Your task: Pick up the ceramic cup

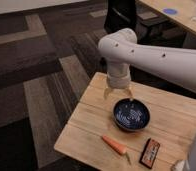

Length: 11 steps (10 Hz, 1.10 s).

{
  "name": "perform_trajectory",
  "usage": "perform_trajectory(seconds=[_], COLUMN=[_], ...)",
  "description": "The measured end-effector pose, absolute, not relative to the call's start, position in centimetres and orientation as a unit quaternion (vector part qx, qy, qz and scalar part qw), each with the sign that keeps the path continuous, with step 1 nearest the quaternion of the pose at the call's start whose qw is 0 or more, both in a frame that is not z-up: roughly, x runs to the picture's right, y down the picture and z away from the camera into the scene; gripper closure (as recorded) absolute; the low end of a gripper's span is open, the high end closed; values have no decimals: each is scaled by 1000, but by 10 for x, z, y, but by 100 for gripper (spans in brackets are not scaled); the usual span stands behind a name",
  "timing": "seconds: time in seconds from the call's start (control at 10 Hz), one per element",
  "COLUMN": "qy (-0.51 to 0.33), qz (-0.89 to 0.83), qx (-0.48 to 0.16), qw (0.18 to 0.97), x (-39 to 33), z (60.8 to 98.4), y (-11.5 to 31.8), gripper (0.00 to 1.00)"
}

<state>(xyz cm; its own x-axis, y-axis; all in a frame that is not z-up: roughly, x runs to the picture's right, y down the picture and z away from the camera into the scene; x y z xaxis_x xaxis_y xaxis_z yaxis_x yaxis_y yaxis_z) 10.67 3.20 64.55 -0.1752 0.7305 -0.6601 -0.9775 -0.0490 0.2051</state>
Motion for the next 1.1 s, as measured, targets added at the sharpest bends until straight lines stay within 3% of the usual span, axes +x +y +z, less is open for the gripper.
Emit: perform_trajectory(seconds=[0.4,0.8,1.1], qy=[320,354,377], qz=[699,683,658], qx=[-195,-197,-186], qw=[609,608,625], x=[108,203,313], z=[646,648,653], y=[33,50,66], gripper=[35,35,35])
